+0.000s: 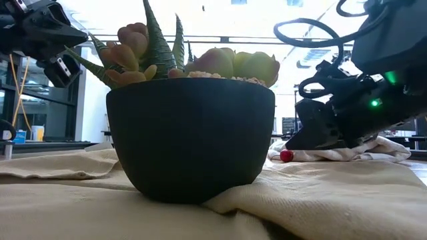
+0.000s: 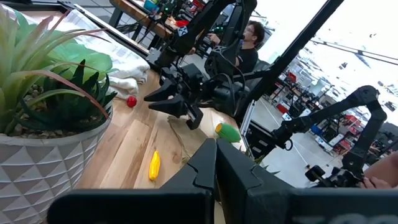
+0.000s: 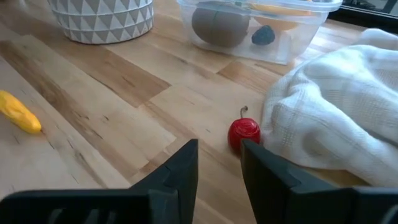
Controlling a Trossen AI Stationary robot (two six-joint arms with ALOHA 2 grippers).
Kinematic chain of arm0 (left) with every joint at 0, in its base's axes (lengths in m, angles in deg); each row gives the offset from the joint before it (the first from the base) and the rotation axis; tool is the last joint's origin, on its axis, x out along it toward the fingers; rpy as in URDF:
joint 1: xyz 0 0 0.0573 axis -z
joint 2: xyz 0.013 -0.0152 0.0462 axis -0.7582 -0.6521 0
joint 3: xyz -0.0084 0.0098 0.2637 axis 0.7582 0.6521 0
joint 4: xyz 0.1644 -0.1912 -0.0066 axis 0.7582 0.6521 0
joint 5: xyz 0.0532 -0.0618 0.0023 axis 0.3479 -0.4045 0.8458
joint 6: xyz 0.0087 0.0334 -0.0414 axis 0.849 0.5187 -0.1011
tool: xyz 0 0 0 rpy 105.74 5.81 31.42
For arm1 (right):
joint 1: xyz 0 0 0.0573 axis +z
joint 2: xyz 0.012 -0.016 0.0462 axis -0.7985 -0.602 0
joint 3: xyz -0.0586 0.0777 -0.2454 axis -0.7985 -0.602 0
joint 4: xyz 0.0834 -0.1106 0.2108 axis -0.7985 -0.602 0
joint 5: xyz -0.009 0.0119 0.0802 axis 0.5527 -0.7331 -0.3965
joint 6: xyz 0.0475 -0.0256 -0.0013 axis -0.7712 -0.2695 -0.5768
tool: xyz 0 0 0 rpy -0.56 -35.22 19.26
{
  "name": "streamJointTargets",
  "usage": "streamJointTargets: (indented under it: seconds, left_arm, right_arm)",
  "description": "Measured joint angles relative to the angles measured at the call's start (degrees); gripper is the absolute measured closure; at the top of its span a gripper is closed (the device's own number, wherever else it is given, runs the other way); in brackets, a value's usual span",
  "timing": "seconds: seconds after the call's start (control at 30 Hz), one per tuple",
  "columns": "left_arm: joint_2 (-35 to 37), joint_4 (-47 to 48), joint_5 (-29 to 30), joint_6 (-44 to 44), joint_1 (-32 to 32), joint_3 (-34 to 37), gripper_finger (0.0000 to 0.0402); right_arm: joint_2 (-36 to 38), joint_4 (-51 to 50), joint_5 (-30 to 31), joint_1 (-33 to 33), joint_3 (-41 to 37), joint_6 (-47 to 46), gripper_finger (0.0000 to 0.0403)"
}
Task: Pick and placing Produce into tupperware
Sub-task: Put the red cherry into the transparent bin
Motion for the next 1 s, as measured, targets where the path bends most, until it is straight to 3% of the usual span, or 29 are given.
streamJointTargets:
  seconds: [0.33,1.0]
  left_arm:
    - [0.0,0.0,0.0,0.0,0.0,0.0,0.0401]
    - [0.0,0.0,0.0,0.0,0.0,0.0,0.0401]
  right_arm:
    - [-0.2,0.2,1.1,-0.1,0.0,0.2,0.0215]
    - [-0.8,-0.7,-1.4,-2.8,0.0,-0.4,0.0224]
